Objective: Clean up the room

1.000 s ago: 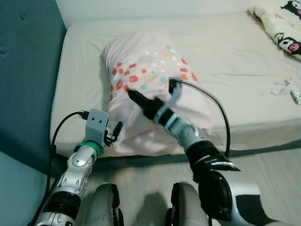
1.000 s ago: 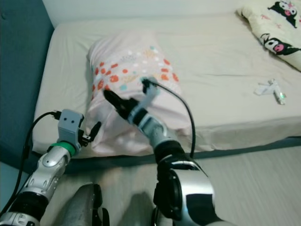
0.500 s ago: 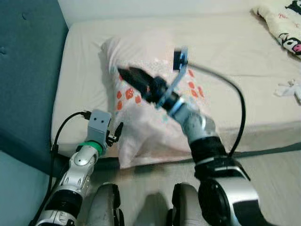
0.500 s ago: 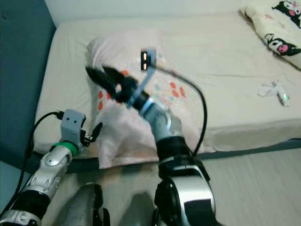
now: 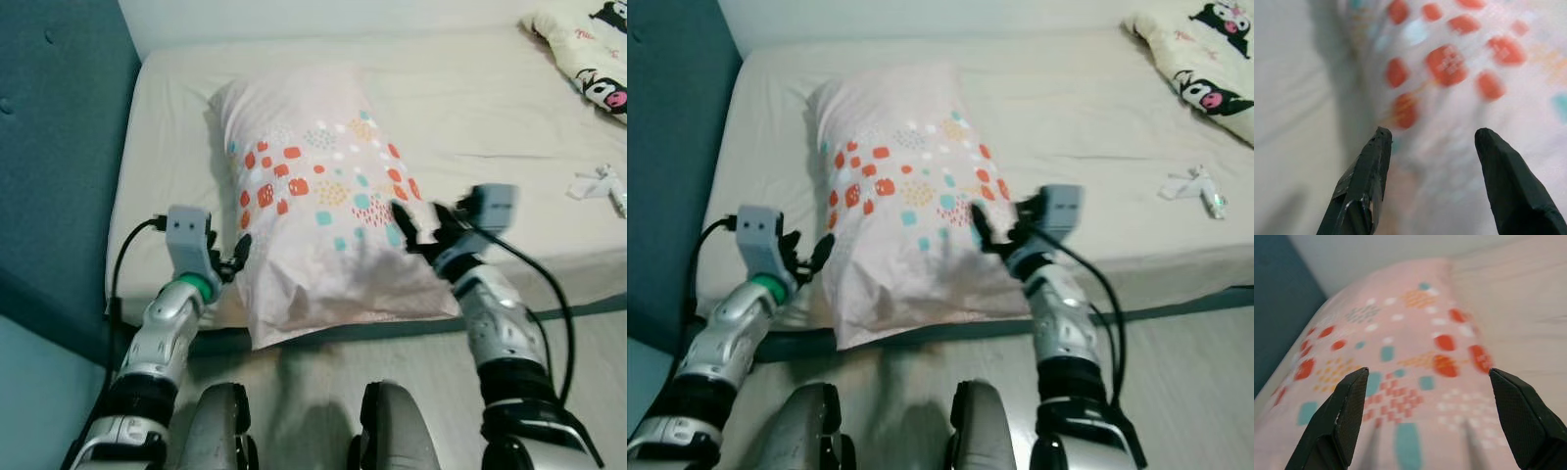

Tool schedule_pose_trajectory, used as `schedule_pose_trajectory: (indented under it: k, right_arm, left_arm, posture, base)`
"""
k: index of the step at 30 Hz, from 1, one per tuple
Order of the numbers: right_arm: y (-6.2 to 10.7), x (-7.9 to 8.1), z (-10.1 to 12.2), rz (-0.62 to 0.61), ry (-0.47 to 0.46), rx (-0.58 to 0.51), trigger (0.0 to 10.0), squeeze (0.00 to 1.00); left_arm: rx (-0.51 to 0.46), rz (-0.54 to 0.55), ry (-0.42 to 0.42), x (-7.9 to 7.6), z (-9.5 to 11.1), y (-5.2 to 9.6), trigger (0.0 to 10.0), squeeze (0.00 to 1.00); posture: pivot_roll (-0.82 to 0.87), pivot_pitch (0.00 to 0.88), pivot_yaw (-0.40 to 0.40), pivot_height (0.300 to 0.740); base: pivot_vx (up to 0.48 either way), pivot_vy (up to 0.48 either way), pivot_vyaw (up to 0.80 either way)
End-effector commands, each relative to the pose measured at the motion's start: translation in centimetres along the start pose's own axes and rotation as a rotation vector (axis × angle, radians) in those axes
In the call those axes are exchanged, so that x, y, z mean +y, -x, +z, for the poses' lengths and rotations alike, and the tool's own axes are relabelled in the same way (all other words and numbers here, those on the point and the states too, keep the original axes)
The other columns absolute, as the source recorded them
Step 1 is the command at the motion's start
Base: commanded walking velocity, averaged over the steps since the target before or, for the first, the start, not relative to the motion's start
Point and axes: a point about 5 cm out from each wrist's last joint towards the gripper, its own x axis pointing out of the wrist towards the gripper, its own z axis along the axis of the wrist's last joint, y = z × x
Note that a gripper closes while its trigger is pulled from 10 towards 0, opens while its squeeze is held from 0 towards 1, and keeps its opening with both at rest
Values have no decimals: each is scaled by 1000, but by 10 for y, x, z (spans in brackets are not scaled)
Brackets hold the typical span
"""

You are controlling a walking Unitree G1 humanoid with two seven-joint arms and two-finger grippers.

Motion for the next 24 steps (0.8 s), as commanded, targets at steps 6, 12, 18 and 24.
schedule_pose_trajectory:
  k: [6,12,18,24]
  right_arm:
    - [-1,-11,-13,-96,-228,-6,10000,0]
    - [-1,-12,-23,-110,-265,31,10000,39]
    - [1,-9,-35,-99,-205,100,10000,388]
    - [5,-14,-41,-126,-101,166,10000,0]
  left_arm:
    - [161,133,122,14,-18,-9,10000,0]
    - [160,164,148,16,-18,-10,10000,1000]
    - [148,228,212,25,-13,-12,10000,1000]
    - [148,206,398,20,-9,-17,10000,1000]
  posture:
    - [23,75,82,609]
    - [28,81,78,609]
    - [29,95,69,609]
    - [27,105,70,609]
  base:
    - [0,0,0]
    - [0,0,0]
    - [0,0,0]
    - [0,0,0]
